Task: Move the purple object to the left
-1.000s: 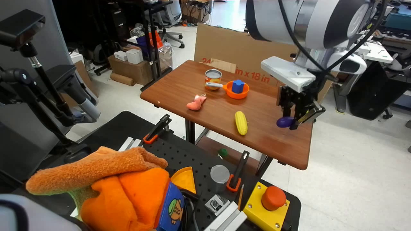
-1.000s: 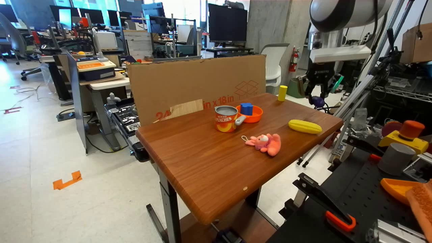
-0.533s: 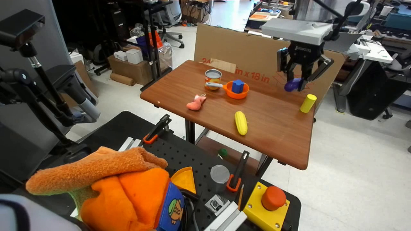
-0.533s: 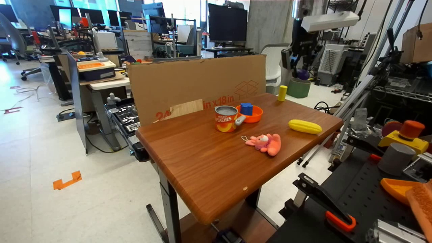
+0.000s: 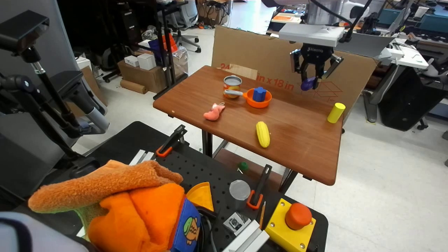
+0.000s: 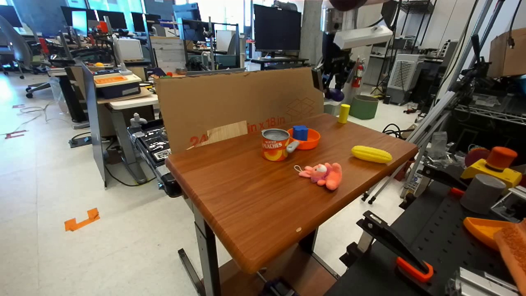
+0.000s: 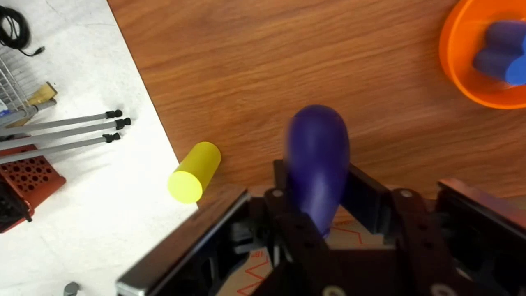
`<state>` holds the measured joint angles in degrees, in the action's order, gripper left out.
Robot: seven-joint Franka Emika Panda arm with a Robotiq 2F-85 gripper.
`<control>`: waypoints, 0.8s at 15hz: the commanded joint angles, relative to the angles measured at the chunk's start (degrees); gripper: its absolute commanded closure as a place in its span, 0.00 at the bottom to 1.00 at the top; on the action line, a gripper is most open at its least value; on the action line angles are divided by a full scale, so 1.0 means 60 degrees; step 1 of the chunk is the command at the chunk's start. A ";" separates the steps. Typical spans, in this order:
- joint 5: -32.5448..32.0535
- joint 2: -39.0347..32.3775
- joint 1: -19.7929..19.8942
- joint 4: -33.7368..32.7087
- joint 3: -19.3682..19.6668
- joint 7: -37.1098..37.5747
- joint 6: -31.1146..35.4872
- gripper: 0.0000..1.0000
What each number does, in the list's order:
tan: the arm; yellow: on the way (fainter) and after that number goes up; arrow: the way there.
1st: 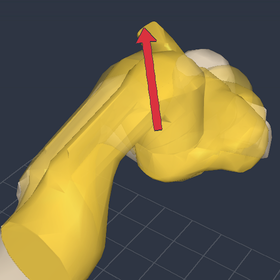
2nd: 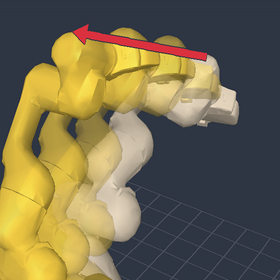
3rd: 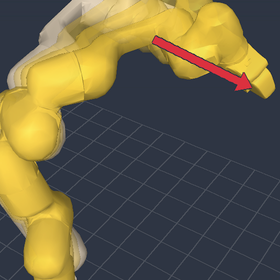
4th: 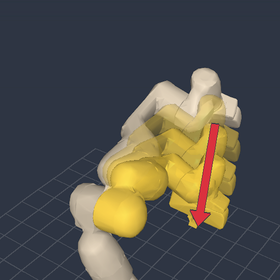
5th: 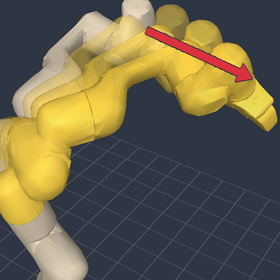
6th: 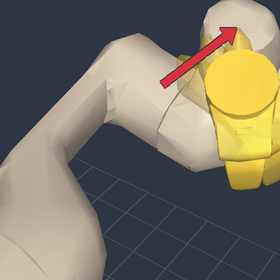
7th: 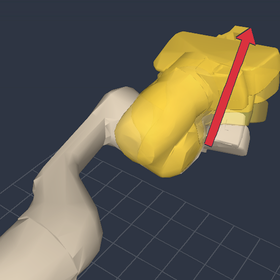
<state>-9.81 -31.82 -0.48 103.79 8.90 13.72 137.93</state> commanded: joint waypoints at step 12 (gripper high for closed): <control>-0.0194 -0.3255 -0.0088 -0.3381 0.0108 -0.0894 -0.2347 0.33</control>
<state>-9.96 -49.35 -0.45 87.58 8.98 8.37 129.99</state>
